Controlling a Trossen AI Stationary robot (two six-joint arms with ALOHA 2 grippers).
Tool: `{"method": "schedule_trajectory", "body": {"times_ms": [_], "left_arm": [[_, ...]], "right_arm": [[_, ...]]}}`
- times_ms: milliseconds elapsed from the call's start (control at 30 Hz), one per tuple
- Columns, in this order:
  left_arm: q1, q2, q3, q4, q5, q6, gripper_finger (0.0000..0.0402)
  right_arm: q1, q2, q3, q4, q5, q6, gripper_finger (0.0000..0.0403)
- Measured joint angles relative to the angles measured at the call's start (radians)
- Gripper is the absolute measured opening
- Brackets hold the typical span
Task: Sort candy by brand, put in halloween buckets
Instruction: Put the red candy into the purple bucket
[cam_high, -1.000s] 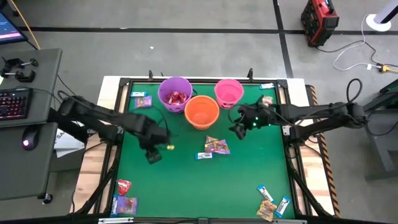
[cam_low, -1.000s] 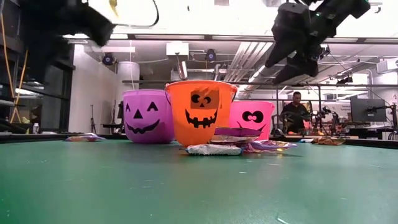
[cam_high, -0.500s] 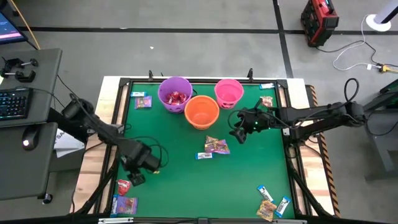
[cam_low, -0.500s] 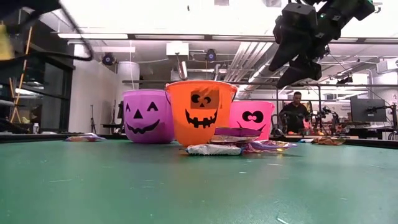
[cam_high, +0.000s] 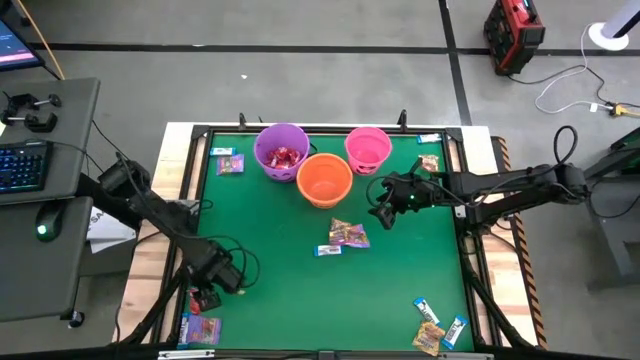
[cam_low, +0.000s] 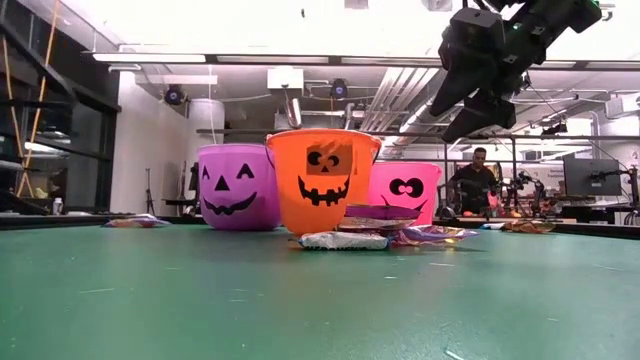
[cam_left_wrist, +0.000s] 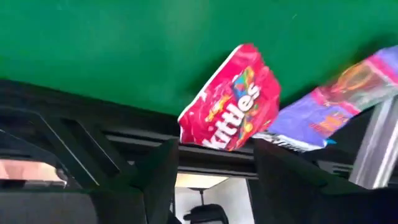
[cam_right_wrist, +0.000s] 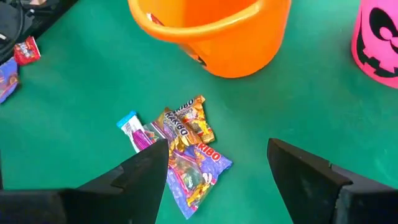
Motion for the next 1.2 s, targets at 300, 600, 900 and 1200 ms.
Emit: {"method": "schedule_trajectory", "body": {"times_ms": [300,600,900,1200], "left_arm": [[-0.030,0.000,-0.046,0.095,0.003,-0.041,0.0197],[-0.046,0.000,-0.069,0.196,-0.015,-0.057,0.0194],[-0.029,-0.012,-0.061,0.194,-0.025,0.032,0.0022],[0.120,-0.207,0.017,0.099,-0.242,0.109,0.0001]], "right_arm": [[0.000,0.000,0.000,0.005,0.003,0.002,0.0265],[0.000,0.000,0.000,0.006,0.004,0.005,0.0265],[0.000,0.000,0.000,0.006,0.004,0.005,0.0265],[0.000,0.000,0.000,0.006,0.004,0.005,0.0265]]}}
